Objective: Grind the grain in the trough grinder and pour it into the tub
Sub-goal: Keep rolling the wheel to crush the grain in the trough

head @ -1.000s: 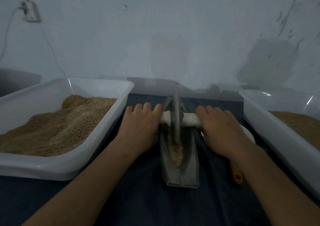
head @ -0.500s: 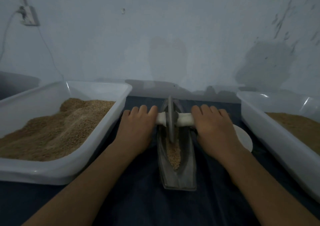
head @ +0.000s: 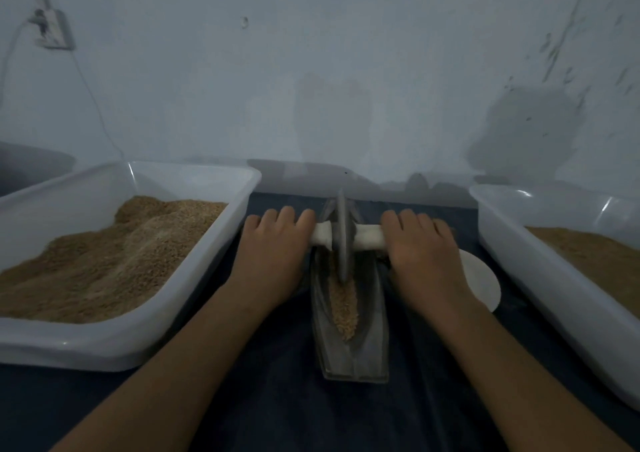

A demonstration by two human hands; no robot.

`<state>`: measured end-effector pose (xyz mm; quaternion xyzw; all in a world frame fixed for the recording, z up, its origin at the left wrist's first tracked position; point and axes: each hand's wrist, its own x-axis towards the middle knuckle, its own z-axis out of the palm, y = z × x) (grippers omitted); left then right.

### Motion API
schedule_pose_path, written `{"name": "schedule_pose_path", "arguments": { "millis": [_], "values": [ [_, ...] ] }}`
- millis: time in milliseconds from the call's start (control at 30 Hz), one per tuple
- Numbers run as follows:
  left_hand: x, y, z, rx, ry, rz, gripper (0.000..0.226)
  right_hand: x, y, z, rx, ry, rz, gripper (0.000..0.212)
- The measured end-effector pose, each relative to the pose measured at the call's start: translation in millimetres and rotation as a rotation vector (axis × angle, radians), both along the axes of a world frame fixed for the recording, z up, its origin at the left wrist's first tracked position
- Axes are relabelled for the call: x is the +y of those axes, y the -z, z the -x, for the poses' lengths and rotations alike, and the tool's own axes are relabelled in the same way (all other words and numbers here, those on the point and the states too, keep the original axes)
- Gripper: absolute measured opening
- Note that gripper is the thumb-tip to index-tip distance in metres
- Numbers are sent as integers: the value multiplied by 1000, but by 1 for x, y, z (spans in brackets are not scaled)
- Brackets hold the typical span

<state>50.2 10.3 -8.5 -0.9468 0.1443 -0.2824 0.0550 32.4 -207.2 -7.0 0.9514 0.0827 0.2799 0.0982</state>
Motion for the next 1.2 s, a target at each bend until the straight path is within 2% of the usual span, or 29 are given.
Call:
{"name": "schedule_pose_path", "arguments": {
  "millis": [133, 233, 333, 467, 633, 700, 767, 833, 1000, 1100, 1200],
  "values": [
    [18, -3, 14, 132, 164, 33, 40, -18, -3, 22, 52, -161, 17, 31],
    [25, 0, 25, 139, 238, 45, 41, -25, -5, 32, 69, -225, -7, 36],
    [16, 0, 15, 73, 148, 18, 43, -18, -6, 14, 81, -188, -15, 33],
    [-3, 0, 1, -30, -5, -13, 35, -7, 0, -5, 48, -29, -28, 31],
    [10, -2, 13, 58, 109, 28, 39, -18, -4, 12, 96, -160, -8, 23],
    [20, -2, 22, 95, 194, 38, 41, -25, -5, 27, 129, -209, -14, 33],
    [22, 0, 26, 54, 227, 31, 42, -27, -5, 36, 135, -221, -41, 42],
    [15, 2, 19, 10, 182, 8, 41, -24, -3, 29, 110, -179, -47, 41],
    [-1, 4, -5, 12, -27, 11, 44, -4, -2, -5, 23, -19, 15, 24],
    [4, 6, -3, 65, -1, 37, 50, -4, -5, 0, 4, -53, 43, 25],
    [14, 1, 15, 97, 106, 30, 47, -15, -10, 21, 128, -164, 17, 26]
  ]
}}
